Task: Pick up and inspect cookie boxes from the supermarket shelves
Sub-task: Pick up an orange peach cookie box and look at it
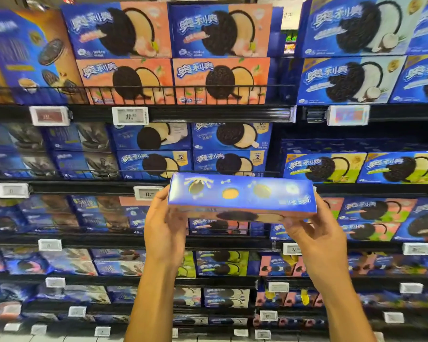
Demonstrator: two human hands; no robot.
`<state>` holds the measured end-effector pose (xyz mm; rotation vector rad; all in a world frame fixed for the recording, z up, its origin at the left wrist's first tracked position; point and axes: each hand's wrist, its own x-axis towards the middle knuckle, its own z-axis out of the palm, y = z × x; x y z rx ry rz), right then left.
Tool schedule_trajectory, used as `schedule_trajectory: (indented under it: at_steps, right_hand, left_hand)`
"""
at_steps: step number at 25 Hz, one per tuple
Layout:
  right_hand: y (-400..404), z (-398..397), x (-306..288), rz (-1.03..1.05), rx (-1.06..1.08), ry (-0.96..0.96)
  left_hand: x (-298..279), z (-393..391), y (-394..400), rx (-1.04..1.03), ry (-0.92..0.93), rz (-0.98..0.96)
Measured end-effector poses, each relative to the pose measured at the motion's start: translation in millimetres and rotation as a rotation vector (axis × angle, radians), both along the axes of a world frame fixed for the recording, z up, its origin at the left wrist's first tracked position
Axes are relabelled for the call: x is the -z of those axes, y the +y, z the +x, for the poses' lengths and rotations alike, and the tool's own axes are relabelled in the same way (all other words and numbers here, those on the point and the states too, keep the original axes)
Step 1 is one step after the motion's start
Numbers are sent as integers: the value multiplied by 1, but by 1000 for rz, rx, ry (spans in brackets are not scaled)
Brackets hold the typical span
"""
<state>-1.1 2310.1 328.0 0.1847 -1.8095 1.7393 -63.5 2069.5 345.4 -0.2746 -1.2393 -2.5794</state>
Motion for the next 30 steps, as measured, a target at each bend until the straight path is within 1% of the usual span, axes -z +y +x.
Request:
schedule_trajectory:
  at_steps: [2, 4, 6, 7, 9, 10, 11, 13, 15, 17, 25, 30]
  right_hand:
    - [-9, -1, 3, 0, 54, -27]
    - [-16, -2, 2, -87, 85, -72]
    - [-20, -3, -6, -138, 115, -175]
    - [-21, -4, -10, -163, 108, -234]
    - [-23, -4, -18, -334, 32, -324]
    - [-24, -4, -20, -430, -18, -327]
    - [-24, -4, -20, -476, -60, -320]
    - [-27, -4, -22, -513, -94, -307]
    - [-30, -4, -25, -582, -110, -282]
    - [-32, -3, -24, -609, -116, -264]
    - [-44, 0, -26, -724, -86, -277]
    - [-49, 1, -30, -726, -146, -302]
  left_hand:
    - [2, 3, -11, 45, -32, -99]
    - [5, 5, -22, 75, -74, -240]
    - [6, 6, -32, 116, -101, -316]
    - [5, 6, -36, 148, -116, -292]
    - [1, 6, -45, 226, -148, -201]
    - [-2, 6, -48, 266, -161, -166]
    - [-5, 5, -51, 297, -180, -147]
    - [-11, 5, -51, 324, -229, -158]
    - [-14, 3, -48, 340, -253, -220]
    - [-15, 3, -47, 349, -263, -256]
    - [-10, 2, -51, 331, -299, -246]
    - [-14, 1, -53, 280, -260, -278]
